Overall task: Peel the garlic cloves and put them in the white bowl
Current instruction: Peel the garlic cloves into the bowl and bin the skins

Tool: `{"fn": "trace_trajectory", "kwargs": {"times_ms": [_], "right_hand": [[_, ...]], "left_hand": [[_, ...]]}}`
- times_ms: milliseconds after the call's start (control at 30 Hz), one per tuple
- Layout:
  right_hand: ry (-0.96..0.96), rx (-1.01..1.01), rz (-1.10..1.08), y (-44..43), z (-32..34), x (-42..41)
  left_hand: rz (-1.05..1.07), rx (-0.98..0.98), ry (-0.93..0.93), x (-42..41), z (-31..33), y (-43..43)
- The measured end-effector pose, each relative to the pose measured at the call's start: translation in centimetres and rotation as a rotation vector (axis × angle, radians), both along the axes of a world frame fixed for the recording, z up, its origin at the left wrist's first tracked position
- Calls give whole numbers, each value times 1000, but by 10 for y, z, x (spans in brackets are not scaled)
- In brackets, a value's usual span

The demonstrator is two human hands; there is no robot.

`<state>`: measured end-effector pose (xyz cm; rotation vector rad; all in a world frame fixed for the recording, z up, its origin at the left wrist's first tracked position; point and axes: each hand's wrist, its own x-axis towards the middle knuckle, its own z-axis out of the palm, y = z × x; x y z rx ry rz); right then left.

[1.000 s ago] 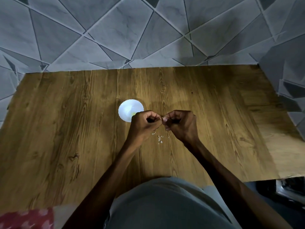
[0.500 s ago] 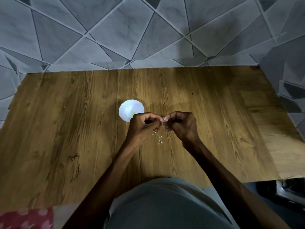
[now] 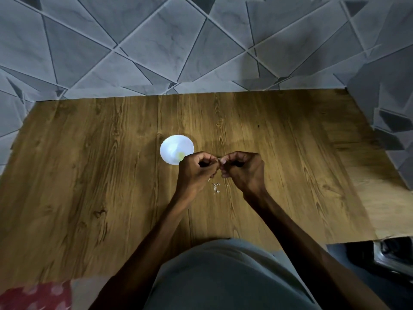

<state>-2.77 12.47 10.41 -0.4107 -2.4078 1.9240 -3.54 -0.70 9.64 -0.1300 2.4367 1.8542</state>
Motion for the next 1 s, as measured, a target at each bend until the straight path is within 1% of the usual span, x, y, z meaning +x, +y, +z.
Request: {"fn": "trace_trajectory", "kwargs": {"times_ms": [100, 200, 267, 633, 1000], "right_hand": [[-17, -17, -6, 0, 0, 3], [-14, -17, 3, 2, 3, 3], [-7, -3, 13, 1, 4, 3], [25, 32, 2, -2, 2, 7], [-9, -35, 77, -6, -2, 8]], "left_hand": [[-11, 21, -9, 3, 0, -3], [-32, 119, -30, 4, 2, -6], [-34, 144, -43, 4, 2, -8], [28, 49, -37, 7, 3, -2], [20, 30, -49, 10, 0, -13]]}}
